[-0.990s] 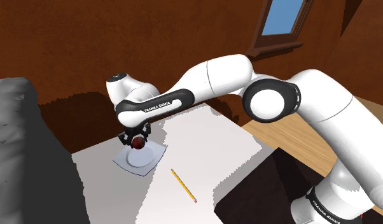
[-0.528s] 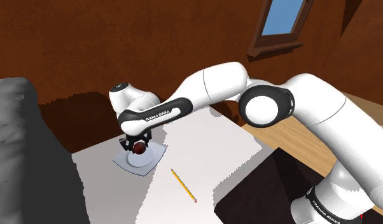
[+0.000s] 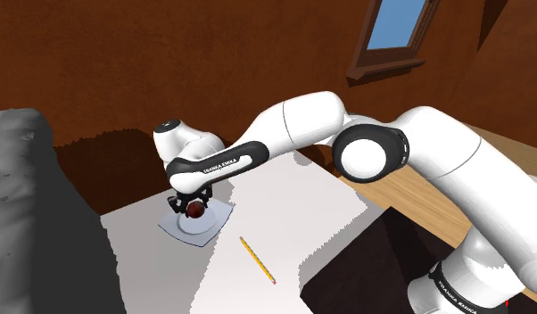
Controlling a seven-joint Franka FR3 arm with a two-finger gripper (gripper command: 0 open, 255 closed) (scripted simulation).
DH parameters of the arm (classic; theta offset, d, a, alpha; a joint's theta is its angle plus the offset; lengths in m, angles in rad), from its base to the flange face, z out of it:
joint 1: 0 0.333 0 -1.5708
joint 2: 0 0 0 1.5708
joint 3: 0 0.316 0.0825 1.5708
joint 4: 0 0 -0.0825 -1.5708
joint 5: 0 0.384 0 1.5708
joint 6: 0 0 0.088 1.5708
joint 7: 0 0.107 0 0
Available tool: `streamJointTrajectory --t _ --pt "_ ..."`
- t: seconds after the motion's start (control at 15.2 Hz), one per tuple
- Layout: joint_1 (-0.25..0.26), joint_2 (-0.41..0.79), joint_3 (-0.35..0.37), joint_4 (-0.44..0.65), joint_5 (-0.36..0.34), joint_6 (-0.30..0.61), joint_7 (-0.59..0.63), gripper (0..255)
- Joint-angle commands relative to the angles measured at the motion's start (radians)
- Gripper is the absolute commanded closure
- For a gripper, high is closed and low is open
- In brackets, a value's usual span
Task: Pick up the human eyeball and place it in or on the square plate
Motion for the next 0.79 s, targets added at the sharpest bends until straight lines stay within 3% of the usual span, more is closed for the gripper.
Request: streamJointTrajectory --t 0.0,0.33,0.73 --pt "0.0 0.0 0.0 0.0 0.0 0.0 0.0 0" --pt "0.0 0.0 0.0 0.0 0.0 0.0 0.0 0" --pt "0.002 -0.066 0.012 0.008 0.012 -0.075 -0.005 0"
